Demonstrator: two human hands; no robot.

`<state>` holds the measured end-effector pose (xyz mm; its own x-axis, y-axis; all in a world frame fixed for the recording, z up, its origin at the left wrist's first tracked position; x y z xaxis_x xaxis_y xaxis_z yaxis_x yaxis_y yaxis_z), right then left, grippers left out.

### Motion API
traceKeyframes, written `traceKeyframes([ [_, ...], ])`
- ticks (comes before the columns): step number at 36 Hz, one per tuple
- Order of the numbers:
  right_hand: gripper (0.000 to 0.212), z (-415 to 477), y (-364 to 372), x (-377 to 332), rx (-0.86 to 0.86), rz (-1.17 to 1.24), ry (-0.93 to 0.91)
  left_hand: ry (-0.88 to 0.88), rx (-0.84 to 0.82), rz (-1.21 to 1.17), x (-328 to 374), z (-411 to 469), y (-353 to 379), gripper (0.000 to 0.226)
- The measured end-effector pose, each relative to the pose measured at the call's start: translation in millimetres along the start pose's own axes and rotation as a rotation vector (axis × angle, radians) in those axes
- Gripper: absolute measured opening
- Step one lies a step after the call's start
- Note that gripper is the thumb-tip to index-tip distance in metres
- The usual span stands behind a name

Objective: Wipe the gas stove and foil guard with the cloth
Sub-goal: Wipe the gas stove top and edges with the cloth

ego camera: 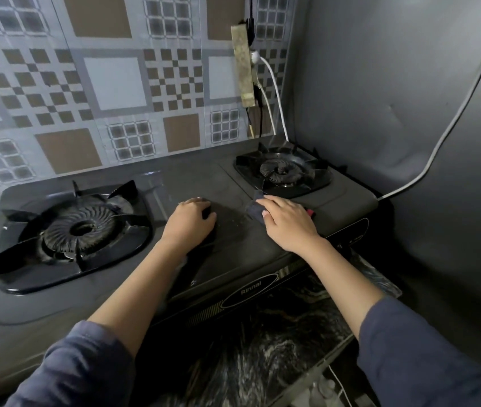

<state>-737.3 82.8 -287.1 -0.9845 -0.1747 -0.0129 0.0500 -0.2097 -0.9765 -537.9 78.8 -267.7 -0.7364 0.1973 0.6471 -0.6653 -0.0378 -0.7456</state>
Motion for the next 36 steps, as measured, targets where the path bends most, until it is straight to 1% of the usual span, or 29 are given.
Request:
traceKeyframes([
  [4, 0.042, 18, 0, -5, -0.109, 0.064, -0.067, 0.001, -0.009, 0.019, 1, 1, 0, 0.036],
  [7, 0.041, 29, -2, -8, -0.159, 0.096, -0.095, 0.006, -0.014, 0.034, 2, 1, 0, 0.037],
  [11, 0.037, 34, -4, -6, -0.167, 0.123, -0.098, -0.023, -0.031, 0.062, 0, 1, 1, 0.043],
  [15, 0.036, 28, -6, -3, -0.141, 0.143, -0.106, -0.055, -0.006, 0.086, 3, -3, 0, 0.038],
  [18, 0.036, 19, -7, 0, -0.116, 0.148, -0.114, -0.077, 0.006, 0.095, 4, -8, -2, 0.039],
  [26, 0.033, -9, -7, 3, 0.029, 0.130, -0.103, -0.118, 0.049, 0.115, -2, -27, -10, 0.037],
  [28, 0.032, -15, -6, 3, 0.085, 0.142, -0.067, -0.128, 0.048, 0.122, -4, -30, -12, 0.037],
  [32, 0.037, -34, -2, -2, 0.265, 0.133, 0.000, -0.149, 0.036, 0.141, -9, -37, -18, 0.039],
  [36, 0.033, -49, 4, -12, 0.378, 0.137, 0.128, -0.121, 0.025, 0.152, -14, -46, -24, 0.038],
])
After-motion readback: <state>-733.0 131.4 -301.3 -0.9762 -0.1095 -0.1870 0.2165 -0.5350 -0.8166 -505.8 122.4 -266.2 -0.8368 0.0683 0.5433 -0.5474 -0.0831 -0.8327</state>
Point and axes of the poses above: each hand's wrist, its own z-axis towards the middle knuckle, its own y-axis out of the palm, x = y × z, the point moved 2 cm from there along z, towards the middle knuckle, and after that the axes turned 12 degrees about -z, right-handed, at the moved point
